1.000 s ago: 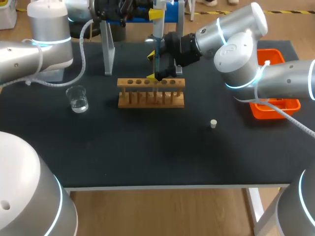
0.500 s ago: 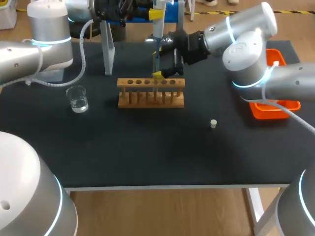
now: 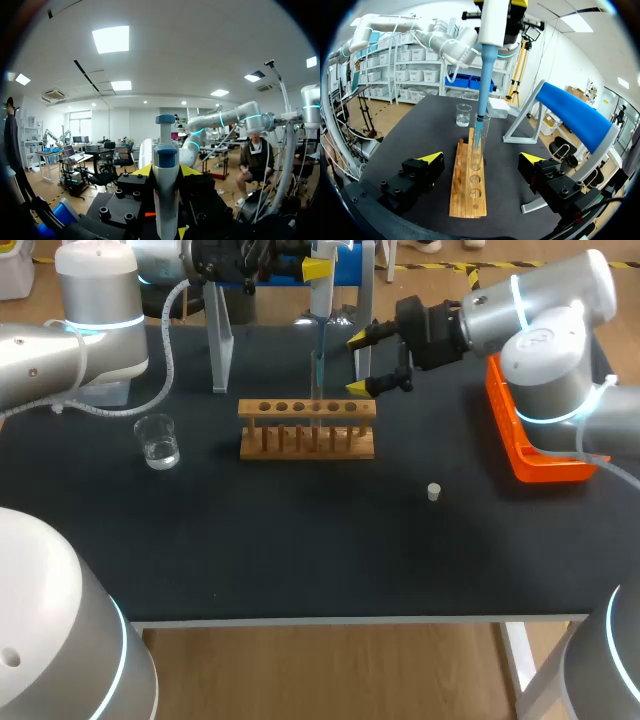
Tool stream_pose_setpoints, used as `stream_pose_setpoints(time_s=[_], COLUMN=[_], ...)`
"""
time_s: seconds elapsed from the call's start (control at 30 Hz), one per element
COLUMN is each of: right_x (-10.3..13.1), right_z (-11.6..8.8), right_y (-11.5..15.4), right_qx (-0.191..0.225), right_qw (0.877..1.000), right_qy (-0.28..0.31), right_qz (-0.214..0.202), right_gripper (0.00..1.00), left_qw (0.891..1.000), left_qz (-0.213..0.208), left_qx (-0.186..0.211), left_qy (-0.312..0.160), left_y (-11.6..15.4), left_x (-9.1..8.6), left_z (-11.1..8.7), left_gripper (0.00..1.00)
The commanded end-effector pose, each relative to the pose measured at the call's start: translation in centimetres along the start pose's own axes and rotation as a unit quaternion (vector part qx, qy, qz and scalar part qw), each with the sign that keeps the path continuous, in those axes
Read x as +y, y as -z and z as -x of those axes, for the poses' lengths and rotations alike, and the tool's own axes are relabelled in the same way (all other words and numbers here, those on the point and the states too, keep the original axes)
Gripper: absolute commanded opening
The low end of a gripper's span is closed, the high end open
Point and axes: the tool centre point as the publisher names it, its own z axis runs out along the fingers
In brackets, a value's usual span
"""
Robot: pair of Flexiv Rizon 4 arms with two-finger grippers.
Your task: Invert the test tube, pick up the pipette, mount the tip to pipette, aspirate from beaker and dispense into the tube, eject the tip, return the pipette, and cap with the stopper.
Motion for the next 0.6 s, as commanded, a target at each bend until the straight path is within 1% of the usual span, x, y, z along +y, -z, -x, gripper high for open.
stream_pose_setpoints(time_s=[0.03,0.13,0.23,0.4,0.6], right_x=[0.1,0.3,0.7,2.0,4.1], right_z=[-0.9,-1.0,-1.2,-1.2,-1.3], right_y=[2.6,3.7,5.1,7.9,10.9], right_qx=[-0.008,-0.011,-0.019,-0.024,-0.033], right_qw=[1.0,0.999,0.999,0.996,0.995], right_qy=[-0.001,-0.012,-0.009,-0.022,-0.031], right_qz=[0.016,0.033,0.043,0.082,0.093], right_gripper=[1.0,1.0,1.0,1.0,1.0], left_qw=[1.0,1.0,1.0,1.0,1.0], left_qz=[0.0,0.0,0.0,0.0,0.0], left_qx=[0.002,0.002,0.002,0.002,0.002], left_qy=[0.0,0.0,0.0,0.0,0.0], left_y=[0.1,0.1,0.1,0.1,0.1], left_x=[0.0,0.0,0.0,0.0,0.0], left_z=[0.1,0.1,0.1,0.1,0.1], left_gripper=[0.0,0.0,0.0,0.0,0.0])
